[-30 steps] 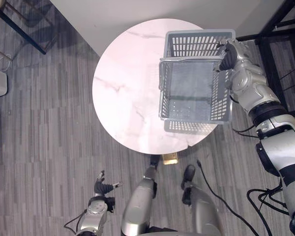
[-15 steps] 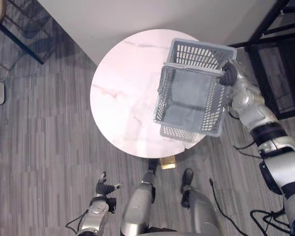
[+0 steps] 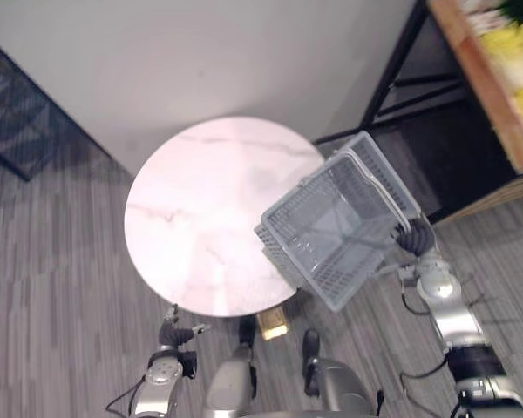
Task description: Pick vegetable in the basket
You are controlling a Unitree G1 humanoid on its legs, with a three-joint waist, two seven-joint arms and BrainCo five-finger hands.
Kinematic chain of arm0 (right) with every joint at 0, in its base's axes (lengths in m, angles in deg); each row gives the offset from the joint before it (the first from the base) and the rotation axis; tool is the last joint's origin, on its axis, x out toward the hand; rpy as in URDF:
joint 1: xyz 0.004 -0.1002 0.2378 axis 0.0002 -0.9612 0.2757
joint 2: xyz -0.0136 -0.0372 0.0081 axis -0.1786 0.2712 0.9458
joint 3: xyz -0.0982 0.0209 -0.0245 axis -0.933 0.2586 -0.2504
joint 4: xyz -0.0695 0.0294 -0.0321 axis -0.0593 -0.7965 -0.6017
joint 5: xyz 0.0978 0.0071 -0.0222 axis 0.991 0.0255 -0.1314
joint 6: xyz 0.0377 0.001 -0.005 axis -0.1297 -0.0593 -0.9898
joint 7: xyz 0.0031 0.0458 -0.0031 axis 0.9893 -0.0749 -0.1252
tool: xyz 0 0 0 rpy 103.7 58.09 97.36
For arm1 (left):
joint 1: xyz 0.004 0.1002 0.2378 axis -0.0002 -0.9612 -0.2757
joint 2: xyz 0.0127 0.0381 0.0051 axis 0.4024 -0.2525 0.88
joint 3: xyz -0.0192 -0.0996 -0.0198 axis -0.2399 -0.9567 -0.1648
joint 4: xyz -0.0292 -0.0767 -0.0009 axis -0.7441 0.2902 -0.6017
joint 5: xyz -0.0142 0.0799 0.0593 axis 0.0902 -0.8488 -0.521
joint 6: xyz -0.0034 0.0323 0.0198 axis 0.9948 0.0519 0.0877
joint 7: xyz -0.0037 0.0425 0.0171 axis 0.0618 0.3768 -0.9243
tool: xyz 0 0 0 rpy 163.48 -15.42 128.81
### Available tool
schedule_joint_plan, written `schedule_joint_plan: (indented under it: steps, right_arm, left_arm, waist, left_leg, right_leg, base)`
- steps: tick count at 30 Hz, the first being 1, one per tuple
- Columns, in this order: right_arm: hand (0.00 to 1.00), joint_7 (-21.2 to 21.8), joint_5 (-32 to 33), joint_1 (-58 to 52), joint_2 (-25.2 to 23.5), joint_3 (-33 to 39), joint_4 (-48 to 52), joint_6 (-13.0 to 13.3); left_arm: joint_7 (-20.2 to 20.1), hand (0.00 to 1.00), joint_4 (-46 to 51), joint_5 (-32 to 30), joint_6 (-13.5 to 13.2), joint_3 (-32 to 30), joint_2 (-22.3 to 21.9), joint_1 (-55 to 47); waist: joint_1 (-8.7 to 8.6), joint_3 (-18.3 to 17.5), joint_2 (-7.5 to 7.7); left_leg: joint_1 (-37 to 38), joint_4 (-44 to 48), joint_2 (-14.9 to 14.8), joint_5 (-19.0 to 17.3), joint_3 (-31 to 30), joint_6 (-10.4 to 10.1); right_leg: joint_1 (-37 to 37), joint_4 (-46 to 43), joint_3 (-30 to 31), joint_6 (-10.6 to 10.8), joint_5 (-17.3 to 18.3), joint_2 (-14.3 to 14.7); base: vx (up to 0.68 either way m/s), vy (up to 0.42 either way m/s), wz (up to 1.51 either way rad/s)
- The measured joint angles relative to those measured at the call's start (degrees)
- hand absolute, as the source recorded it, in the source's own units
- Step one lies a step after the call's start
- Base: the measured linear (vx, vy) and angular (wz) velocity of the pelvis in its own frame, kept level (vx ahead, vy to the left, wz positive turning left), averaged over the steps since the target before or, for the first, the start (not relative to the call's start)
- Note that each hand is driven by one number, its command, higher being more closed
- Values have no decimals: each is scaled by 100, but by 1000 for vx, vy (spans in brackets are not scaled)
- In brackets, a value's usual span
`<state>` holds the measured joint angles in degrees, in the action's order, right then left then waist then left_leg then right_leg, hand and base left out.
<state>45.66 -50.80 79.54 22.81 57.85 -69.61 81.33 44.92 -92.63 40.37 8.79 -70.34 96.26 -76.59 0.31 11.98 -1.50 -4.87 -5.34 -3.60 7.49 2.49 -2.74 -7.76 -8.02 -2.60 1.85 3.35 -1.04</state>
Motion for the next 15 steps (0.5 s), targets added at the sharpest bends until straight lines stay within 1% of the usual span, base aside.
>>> schedule_joint_plan:
  steps: [2, 4, 6, 7, 11, 13, 15]
  right_arm:
    - [100, 80, 291, -358, -222, 221, 152, 11]
    - [100, 174, 330, -592, -429, 347, 205, 35]
    - [100, 246, 431, -789, -578, 391, 204, 34]
    - [100, 324, 484, -890, -673, 390, 204, 33]
    - [100, 410, 537, -1117, -1041, 429, 231, 29]
    - [100, 404, 590, -1191, -1239, 437, 342, 0]
    - [100, 350, 735, -1389, -1488, 440, 419, -26]
  left_arm:
    - [-80, 0, 38, -67, 55, -149, -22, -93]
    - [-116, 0, 64, -140, 56, -205, -23, -150]
    - [-121, 0, 72, -211, 57, -274, -29, -162]
    - [-120, 0, 153, -212, 62, -341, -36, -218]
    - [-121, 0, 526, -225, 60, -387, -116, -347]
    - [-119, 0, 645, -225, 62, -386, -221, -346]
    - [-114, 0, 898, -225, 59, -376, -299, -317]
  waist:
    - [-84, -147, 15]
    - [-120, -248, 13]
    - [-118, -253, 16]
    - [-118, -257, 20]
    - [-102, -260, 38]
    - [-92, -246, 60]
    - [-63, -163, 129]
  left_leg:
    - [125, 8, -4, -84, 183, 18]
    - [158, 101, -17, -148, 333, 3]
    - [231, 231, -21, -247, 474, 27]
    - [306, 256, -25, -290, 584, 25]
    - [379, 445, -78, -419, 934, 88]
    - [341, 695, -126, -580, 1166, 117]
    - [29, 1400, -280, -969, 1330, 136]
  right_leg:
    - [60, 38, 201, 40, -30, 3]
    - [80, 72, 353, 59, -75, 9]
    - [179, 129, 496, 64, -129, 17]
    - [215, 128, 605, 59, -146, 27]
    - [241, 135, 907, 66, -270, 47]
    - [242, 118, 1003, 82, -335, 46]
    - [194, 5, 1162, 103, -362, 108]
  base:
    - [27, 30, -39]
    - [25, 14, -38]
    - [30, 11, -40]
    - [24, 14, -42]
    - [4, 14, -44]
    - [-32, 24, -45]
    - [-103, 22, -42]
